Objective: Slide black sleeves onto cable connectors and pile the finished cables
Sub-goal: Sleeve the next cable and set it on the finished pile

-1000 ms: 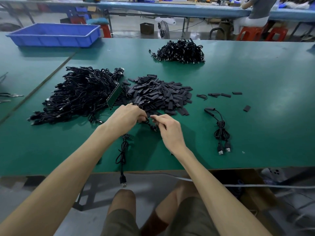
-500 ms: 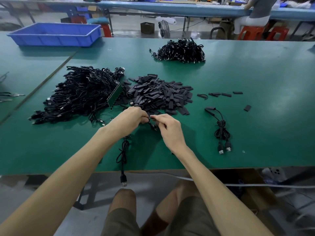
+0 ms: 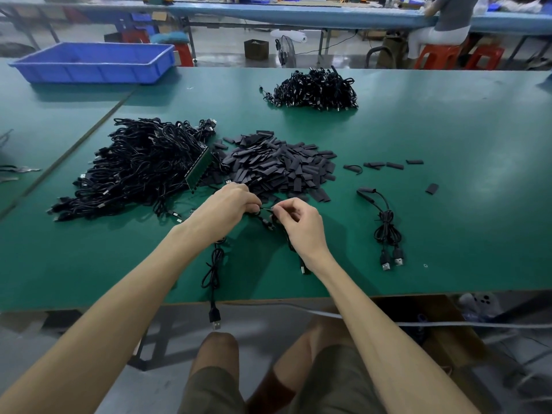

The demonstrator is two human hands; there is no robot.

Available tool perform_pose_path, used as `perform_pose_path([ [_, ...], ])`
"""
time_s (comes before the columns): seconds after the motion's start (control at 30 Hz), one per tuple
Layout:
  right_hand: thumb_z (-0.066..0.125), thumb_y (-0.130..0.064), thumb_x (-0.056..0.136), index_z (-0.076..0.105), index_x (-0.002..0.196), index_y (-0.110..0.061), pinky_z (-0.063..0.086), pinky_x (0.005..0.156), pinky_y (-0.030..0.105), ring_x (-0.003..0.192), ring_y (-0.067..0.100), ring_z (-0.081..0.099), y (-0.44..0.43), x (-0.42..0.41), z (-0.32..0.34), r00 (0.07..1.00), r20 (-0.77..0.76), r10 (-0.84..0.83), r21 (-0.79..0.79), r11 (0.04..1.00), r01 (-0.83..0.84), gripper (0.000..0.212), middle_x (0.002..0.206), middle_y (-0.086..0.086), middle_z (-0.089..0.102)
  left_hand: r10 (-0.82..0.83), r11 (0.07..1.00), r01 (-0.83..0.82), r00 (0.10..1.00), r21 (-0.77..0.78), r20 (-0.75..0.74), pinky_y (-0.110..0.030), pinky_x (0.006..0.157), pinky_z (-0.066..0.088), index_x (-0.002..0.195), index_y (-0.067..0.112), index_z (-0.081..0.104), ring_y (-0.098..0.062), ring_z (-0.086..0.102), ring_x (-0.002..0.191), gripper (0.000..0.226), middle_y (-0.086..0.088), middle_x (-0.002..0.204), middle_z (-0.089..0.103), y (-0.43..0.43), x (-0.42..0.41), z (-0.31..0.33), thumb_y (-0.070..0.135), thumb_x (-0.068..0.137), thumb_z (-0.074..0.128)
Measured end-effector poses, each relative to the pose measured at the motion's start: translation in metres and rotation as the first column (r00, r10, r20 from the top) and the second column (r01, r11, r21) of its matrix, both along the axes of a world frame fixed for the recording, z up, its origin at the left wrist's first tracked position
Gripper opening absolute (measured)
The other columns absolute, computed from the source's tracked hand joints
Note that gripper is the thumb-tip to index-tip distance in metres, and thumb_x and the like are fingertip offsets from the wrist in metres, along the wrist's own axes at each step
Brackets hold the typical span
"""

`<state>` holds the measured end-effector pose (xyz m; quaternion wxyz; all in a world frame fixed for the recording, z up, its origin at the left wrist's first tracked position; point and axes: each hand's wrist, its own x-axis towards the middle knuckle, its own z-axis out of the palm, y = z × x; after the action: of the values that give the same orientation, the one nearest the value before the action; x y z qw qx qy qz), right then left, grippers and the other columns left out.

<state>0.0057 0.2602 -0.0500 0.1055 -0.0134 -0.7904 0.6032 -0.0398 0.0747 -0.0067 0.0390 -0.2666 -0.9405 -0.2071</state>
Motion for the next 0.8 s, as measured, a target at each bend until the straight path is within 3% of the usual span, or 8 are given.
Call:
perform_pose_path([
  [0.3,0.076,-0.019,0.094,0.08,0.092,-0.011,0.054,0.073,0.027,0.08,0.016,0.07,0.003,0.0,-0.003,1.0,0.013,-0.006,-0.019,1.0,0.006,0.009,0.083,-0.002,0.077,-0.1,0.993,0.102,0.995,-0.061,0.03,-0.037,0.087,0.042,0.109,0.012,0.076,-0.021,0.049,0.096,0.021,-0.005,0.095,0.06,0.0,-0.003,-0.005,0.024,0.1,0.06],
  [0.4,0.077,-0.02,0.094,0.08,0.091,-0.012,0.051,0.068,0.021,0.07,0.003,0.064,0.002,-0.001,-0.004,1.0,0.022,-0.005,-0.01,1.0,0.005,0.009,0.08,-0.005,0.076,-0.102,0.987,0.112,0.991,-0.12,0.085,-0.039,0.086,0.041,0.106,0.005,0.075,-0.027,0.052,0.096,0.023,-0.013,0.095,0.061,0.003,-0.004,-0.001,0.022,0.101,0.06],
  [0.57,0.078,-0.021,0.093,0.08,0.091,-0.013,0.056,0.077,0.03,0.082,0.014,0.071,0.003,-0.001,-0.004,1.0,0.023,-0.007,-0.012,1.0,0.008,0.009,0.083,-0.004,0.077,-0.056,0.985,0.079,0.988,-0.156,0.147,-0.037,0.083,0.044,0.106,0.001,0.072,-0.029,0.056,0.093,0.022,-0.017,0.095,0.065,0.007,0.0,0.006,0.016,0.103,0.057],
  [0.67,0.078,-0.021,0.093,0.08,0.091,-0.014,0.055,0.073,0.03,0.075,0.008,0.068,0.004,0.0,-0.003,1.0,0.021,-0.011,-0.03,0.999,0.012,0.008,0.081,-0.005,0.077,-0.058,0.982,0.086,0.984,-0.167,0.166,-0.046,0.084,0.048,0.104,-0.001,0.072,-0.036,0.059,0.091,0.024,-0.018,0.092,0.066,0.011,0.002,0.011,0.019,0.102,0.059],
  [0.8,0.078,-0.021,0.093,0.08,0.092,-0.01,0.056,0.077,0.037,0.077,0.009,0.067,0.005,0.001,-0.002,1.0,0.023,-0.011,-0.058,0.998,0.012,0.012,0.082,0.0,0.077,-0.063,0.984,0.091,0.982,-0.153,0.18,-0.044,0.083,0.051,0.103,0.005,0.075,-0.036,0.061,0.09,0.019,-0.016,0.09,0.067,0.012,0.002,0.014,0.02,0.1,0.064],
])
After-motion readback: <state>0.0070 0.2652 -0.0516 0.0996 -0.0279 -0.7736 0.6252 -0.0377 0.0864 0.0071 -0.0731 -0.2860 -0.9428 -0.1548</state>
